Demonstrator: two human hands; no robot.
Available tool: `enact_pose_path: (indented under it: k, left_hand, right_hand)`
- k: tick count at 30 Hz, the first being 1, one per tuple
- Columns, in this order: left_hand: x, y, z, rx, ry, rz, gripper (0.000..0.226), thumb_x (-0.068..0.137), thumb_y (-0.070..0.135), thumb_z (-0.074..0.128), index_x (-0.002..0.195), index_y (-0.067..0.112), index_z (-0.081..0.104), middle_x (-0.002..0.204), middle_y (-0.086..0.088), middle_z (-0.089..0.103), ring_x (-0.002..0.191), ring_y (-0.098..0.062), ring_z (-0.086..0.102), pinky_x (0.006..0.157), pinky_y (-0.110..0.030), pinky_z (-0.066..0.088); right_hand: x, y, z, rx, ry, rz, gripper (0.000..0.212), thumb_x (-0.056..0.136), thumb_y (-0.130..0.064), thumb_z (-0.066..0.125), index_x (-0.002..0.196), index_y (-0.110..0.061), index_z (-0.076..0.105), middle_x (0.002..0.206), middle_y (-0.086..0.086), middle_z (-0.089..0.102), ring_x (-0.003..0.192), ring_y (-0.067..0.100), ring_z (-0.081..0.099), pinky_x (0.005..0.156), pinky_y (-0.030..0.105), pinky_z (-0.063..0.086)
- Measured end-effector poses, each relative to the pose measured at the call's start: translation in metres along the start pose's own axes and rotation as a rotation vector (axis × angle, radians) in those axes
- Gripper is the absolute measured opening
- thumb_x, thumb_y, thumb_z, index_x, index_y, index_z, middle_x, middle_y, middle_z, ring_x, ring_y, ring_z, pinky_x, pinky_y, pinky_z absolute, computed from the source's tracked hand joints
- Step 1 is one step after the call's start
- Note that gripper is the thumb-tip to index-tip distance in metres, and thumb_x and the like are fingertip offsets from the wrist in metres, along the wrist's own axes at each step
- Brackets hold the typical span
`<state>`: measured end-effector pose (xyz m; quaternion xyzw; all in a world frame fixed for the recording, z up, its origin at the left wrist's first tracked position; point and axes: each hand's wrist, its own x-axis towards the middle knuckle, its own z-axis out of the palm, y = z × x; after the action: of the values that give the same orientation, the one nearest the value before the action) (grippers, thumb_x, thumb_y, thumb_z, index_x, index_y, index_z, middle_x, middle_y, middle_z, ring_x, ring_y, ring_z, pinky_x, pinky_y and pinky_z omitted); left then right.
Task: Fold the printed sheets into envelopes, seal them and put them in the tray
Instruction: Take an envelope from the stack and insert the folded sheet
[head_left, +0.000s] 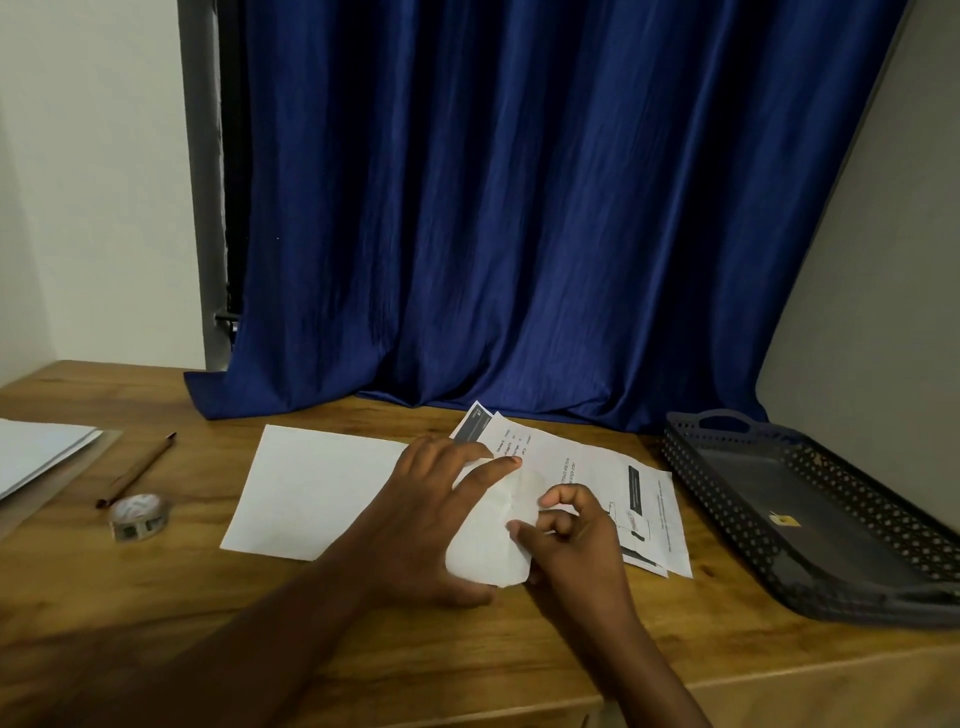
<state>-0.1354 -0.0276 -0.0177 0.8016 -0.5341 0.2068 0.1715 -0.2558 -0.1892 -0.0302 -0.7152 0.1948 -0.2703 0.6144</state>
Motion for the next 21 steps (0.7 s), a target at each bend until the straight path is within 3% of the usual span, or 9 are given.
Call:
enact_pose_path:
  k: [2,4,7,11,13,17,21]
  left_hand:
    - [0.001,0.001,0.000,-0.024,-0.017,0.008,0.102,0.072,0.093,0.045,0.155,0.045,0.013,0.162,0.009,0.026,0.146,-0.017,0.026,0.121,-0.051,0.021]
    - [0.004,0.001,0.003,0.009,-0.038,0.046,0.079,0.091,0.080,0.031,0.158,0.041,0.016,0.167,0.008,0.018,0.153,-0.016,0.014,0.124,-0.054,0.008]
    - [0.000,-0.005,0.013,0.052,-0.245,0.017,0.065,0.102,0.061,0.019,0.160,0.037,0.006,0.169,0.010,0.001,0.155,-0.012,-0.009,0.124,-0.052,-0.006]
    - [-0.009,-0.011,0.022,-0.001,-0.510,-0.096,0.062,0.105,0.057,0.018,0.161,0.035,0.001,0.168,0.011,-0.008,0.152,-0.009,-0.017,0.125,-0.044,-0.009]
    - [-0.008,-0.011,0.022,0.000,-0.531,-0.103,0.062,0.105,0.058,0.017,0.161,0.035,0.002,0.168,0.011,-0.010,0.153,-0.009,-0.017,0.124,-0.042,-0.009]
    - [-0.007,-0.011,0.022,0.026,-0.533,-0.103,0.062,0.105,0.058,0.017,0.161,0.035,0.002,0.167,0.010,-0.015,0.153,-0.013,-0.019,0.125,-0.043,-0.007]
    - [-0.006,-0.013,0.024,0.059,-0.539,-0.095,0.063,0.104,0.060,0.017,0.160,0.036,0.001,0.164,0.009,-0.026,0.149,-0.015,-0.029,0.122,-0.043,-0.011]
  right_hand:
    - [0.000,0.003,-0.002,0.018,-0.012,0.024,0.037,0.084,-0.012,0.079,0.105,-0.037,0.060,0.078,0.013,0.073,0.060,0.026,0.067,0.054,0.038,0.057]
    - [-0.001,0.006,-0.002,-0.028,-0.034,0.031,0.033,0.090,-0.018,0.073,0.112,-0.036,0.058,0.076,0.011,0.074,0.057,0.026,0.067,0.055,0.037,0.057]
    - [-0.002,0.008,-0.001,-0.025,-0.043,0.031,0.020,0.097,-0.020,0.065,0.112,-0.033,0.060,0.071,0.011,0.073,0.051,0.018,0.063,0.051,0.029,0.054]
    - [-0.003,0.010,-0.003,0.027,-0.067,0.011,0.025,0.098,-0.004,0.053,0.112,-0.023,0.060,0.084,0.010,0.077,0.063,0.024,0.067,0.059,0.037,0.054]
    - [-0.004,0.013,-0.004,-0.080,-0.051,-0.038,0.024,0.095,-0.004,0.058,0.105,-0.025,0.066,0.087,0.003,0.078,0.070,0.022,0.070,0.062,0.036,0.057]
    - [-0.006,0.020,-0.001,-0.355,-0.026,-0.140,0.015,0.086,-0.017,0.073,0.087,-0.031,0.077,0.079,-0.015,0.075,0.073,0.008,0.070,0.063,0.022,0.059]
    - [-0.006,0.024,0.002,-0.563,-0.045,-0.265,0.016,0.085,-0.028,0.073,0.096,-0.037,0.079,0.096,-0.032,0.070,0.095,-0.007,0.064,0.083,0.014,0.054]
